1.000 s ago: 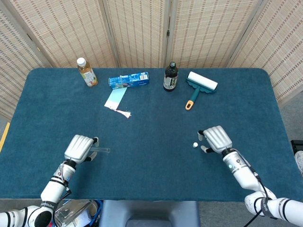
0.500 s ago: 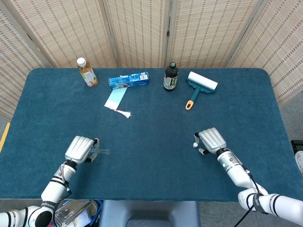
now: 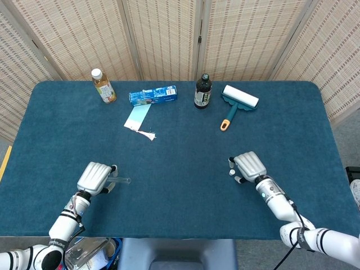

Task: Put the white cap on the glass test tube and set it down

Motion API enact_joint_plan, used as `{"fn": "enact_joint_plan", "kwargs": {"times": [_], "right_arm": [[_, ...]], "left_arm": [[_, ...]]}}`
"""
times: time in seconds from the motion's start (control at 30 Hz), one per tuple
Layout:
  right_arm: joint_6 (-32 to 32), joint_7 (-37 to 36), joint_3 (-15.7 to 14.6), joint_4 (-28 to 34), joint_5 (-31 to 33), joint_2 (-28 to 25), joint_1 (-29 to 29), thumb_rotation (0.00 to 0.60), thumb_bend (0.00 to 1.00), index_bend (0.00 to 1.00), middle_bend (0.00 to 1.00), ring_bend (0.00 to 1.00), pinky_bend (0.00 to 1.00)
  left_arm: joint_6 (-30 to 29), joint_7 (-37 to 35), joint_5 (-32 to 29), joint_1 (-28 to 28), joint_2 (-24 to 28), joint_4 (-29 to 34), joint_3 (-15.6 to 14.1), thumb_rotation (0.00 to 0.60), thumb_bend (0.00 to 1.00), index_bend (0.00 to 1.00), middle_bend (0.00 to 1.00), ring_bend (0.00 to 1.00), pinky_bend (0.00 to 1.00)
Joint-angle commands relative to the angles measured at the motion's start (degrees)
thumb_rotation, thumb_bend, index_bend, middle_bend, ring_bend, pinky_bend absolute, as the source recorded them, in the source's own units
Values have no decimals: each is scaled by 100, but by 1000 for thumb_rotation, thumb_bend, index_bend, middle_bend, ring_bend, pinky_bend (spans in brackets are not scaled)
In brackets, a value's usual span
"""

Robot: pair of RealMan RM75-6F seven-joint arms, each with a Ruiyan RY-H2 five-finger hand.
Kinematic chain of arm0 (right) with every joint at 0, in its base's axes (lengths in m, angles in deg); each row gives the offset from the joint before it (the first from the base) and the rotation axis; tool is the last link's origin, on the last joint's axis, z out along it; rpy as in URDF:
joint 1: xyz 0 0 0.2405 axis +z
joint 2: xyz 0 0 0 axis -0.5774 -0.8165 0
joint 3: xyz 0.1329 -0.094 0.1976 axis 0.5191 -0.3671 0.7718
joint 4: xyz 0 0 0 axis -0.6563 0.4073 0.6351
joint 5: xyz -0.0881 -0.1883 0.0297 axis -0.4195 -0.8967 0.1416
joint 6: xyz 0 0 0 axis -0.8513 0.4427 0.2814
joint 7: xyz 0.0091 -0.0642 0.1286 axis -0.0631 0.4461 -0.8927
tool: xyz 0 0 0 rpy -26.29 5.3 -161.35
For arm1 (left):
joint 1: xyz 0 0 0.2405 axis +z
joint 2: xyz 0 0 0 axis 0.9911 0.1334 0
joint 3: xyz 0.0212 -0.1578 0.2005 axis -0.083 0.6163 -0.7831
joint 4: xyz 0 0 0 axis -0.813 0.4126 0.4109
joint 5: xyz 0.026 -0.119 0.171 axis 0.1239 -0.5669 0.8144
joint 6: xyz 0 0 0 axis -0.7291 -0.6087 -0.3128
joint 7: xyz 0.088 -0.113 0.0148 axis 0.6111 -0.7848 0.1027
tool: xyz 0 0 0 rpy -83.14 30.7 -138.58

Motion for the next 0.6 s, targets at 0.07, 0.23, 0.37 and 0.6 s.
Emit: {"fn": "enact_joint_plan", "kwargs": {"times": [0.07, 0.23, 0.37, 0.6], "right_arm": [[49, 22, -5, -34, 31, 33, 35, 600, 201, 424, 1000, 1000, 1000], [105, 28, -2, -83, 90, 77, 76, 600, 240, 423, 1000, 1000, 1000], [140, 28, 2, -135, 130, 110, 107, 600, 256, 423, 1000, 1000, 1000], [177, 23, -8, -168, 162, 138, 142, 600, 264, 424, 1000, 1000, 1000]], "left_arm": [[7, 4, -7, -1, 3, -3, -5, 600, 375, 648, 1000, 1000, 1000], [11, -9, -20, 3, 7, -18, -4, 600, 375, 649, 1000, 1000, 1000], [15, -26, -18, 5, 5, -32, -4, 600, 375, 649, 1000, 1000, 1000], [21, -50, -15, 6, 3, -50, -1, 600, 375, 649, 1000, 1000, 1000]]}}
